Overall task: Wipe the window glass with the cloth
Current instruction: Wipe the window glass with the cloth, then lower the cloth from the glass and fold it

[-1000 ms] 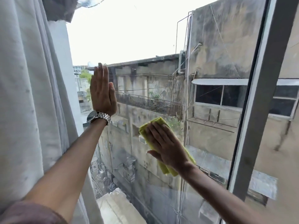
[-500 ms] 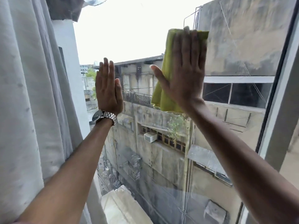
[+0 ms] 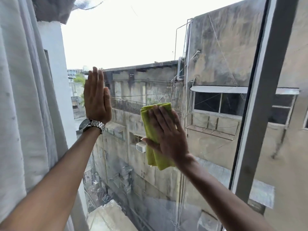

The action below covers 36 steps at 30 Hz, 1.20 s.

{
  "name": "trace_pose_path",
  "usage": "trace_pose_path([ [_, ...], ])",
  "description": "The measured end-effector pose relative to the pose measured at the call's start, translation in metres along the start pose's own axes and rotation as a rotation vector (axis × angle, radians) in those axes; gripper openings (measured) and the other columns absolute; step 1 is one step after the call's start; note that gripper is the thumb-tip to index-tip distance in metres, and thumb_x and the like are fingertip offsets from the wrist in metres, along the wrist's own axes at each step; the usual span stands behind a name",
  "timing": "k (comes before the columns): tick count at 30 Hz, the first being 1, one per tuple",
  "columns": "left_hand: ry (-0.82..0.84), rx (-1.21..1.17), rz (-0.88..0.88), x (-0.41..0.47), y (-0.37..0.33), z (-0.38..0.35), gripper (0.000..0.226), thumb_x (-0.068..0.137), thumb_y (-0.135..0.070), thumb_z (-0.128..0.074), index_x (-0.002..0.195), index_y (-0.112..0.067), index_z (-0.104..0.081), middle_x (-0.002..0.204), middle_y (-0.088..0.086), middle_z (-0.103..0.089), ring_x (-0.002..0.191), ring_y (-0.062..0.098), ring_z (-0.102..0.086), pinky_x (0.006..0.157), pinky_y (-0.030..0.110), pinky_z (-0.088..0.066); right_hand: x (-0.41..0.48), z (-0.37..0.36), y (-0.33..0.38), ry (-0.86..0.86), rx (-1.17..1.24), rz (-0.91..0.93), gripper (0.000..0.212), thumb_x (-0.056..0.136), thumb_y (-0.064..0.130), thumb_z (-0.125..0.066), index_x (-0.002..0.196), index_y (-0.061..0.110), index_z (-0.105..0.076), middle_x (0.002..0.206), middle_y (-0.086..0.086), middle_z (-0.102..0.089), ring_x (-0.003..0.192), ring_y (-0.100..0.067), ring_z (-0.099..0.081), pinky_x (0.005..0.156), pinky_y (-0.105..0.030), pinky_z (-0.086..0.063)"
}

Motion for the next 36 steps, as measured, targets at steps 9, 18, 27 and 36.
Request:
trace_pose_path([
  [9, -0.032, 0.008, -0.015, -0.001, 0.004, -0.002, 0.051, 0.104, -0.010, -0.039, 0.153, 0.001, -0.033, 0.162, 0.022, -0.033, 0.154, 0.032, -0.028, 0.127, 0.050, -0.026, 0.116, 0.015, -0.044, -0.132, 0.022, -0.325, 0.100, 0.092, 0.079, -0.041, 0.157, 0.002, -0.033, 0.164, -0.020, -0.031, 0.154, -0.036, -0.026, 0.128, -0.052, -0.014],
  [18, 0.095, 0.114, 0.217, 0.005, -0.021, 0.019, 0.046, 0.107, -0.018, -0.036, 0.150, -0.003, -0.042, 0.154, 0.025, -0.040, 0.144, 0.039, -0.039, 0.123, 0.048, -0.028, 0.164, 0.052, -0.006, 0.210, 0.119, -0.097, 0.058, 0.109, 0.036, -0.030, 0.159, 0.006, -0.027, 0.164, -0.016, -0.031, 0.150, -0.031, -0.030, 0.125, -0.048, -0.020],
  [27, 0.471, -0.443, 0.774, -0.060, -0.111, 0.018, 0.058, 0.081, -0.036, -0.081, 0.123, -0.008, -0.052, 0.108, 0.012, -0.075, 0.090, 0.030, -0.073, 0.076, 0.041, -0.062, 0.169, 0.093, -0.016, 0.562, 0.131, -0.085, 0.034, 0.091, -0.005, -0.064, 0.125, 0.001, -0.060, 0.141, -0.023, -0.050, 0.135, -0.037, -0.042, 0.114, -0.055, -0.038],
  [36, 0.961, -0.663, 1.184, -0.317, -0.147, 0.072, 0.016, 0.089, -0.012, -0.074, 0.103, -0.009, -0.068, 0.080, 0.000, -0.067, 0.066, 0.010, -0.064, 0.057, 0.023, -0.054, -0.062, 0.083, 0.025, 0.979, 0.498, -0.088, 0.022, 0.076, 0.024, -0.074, 0.095, 0.014, -0.073, 0.114, -0.012, -0.059, 0.110, -0.033, -0.053, 0.096, -0.043, -0.043],
])
Point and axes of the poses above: each hand's wrist, its own x-axis towards the middle knuckle, its own z-axis out of the back of the hand, y = z × x, the point moved 6 cm from there along x, towards the middle knuckle
